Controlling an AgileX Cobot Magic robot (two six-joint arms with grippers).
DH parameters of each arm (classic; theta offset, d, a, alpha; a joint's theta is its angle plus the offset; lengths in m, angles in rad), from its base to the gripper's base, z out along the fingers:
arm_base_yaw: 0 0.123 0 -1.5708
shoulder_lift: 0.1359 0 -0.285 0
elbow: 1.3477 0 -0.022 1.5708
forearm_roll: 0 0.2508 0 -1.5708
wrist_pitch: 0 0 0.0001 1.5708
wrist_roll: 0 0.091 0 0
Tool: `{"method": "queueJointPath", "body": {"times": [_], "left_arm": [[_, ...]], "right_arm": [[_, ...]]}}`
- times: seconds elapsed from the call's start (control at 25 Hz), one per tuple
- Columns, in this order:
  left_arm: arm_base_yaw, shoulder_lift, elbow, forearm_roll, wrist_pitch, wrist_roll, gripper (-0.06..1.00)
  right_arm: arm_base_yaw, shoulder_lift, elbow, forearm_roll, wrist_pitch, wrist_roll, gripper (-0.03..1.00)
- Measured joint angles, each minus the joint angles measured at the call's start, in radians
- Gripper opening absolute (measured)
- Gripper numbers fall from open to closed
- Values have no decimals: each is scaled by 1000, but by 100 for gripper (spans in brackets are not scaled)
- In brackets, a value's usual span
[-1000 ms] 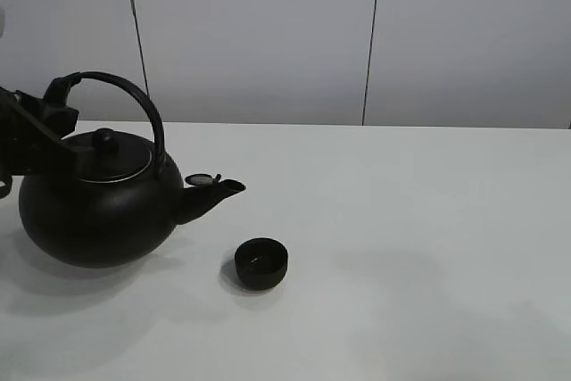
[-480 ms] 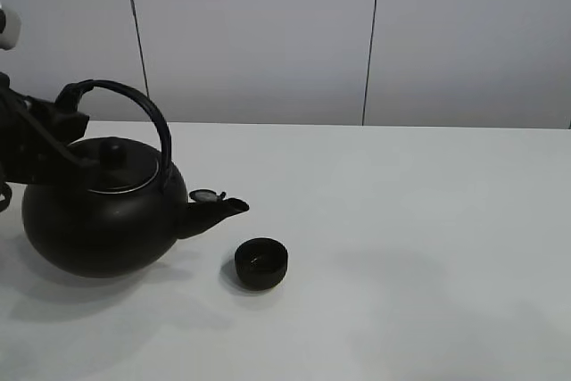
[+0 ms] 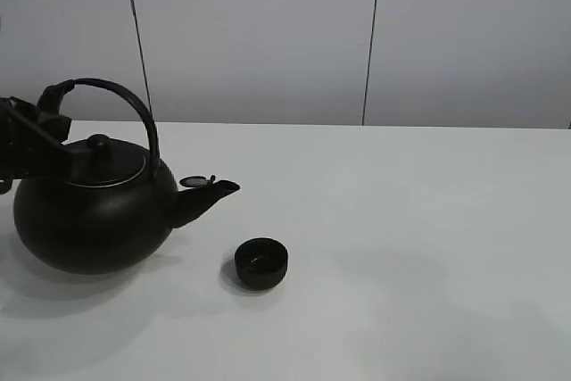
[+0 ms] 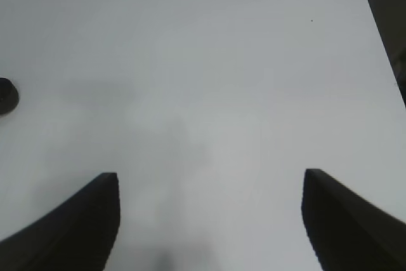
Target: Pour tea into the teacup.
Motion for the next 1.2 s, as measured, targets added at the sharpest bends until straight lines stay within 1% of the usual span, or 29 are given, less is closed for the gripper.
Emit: {"method": "queueJointPath", "body": {"times": [0.16,0.52,0.6,0.84,1.2], "left_arm": [[-7,0,0,1,0,-36,13],[-8,3,0,86,-7,-42,13],[-8,23,-3,89,-29,-46,13],[-8,90,-47,91,-37,-46,13],[-8,93,-53,94,-44,-47,13]], "right_arm": [[0,0,0,0,0,0,55],[0,0,0,0,0,0,55],[0,0,0,0,0,0,55],[0,0,0,0,0,0,55],[0,0,0,0,-1,0,55]]}}
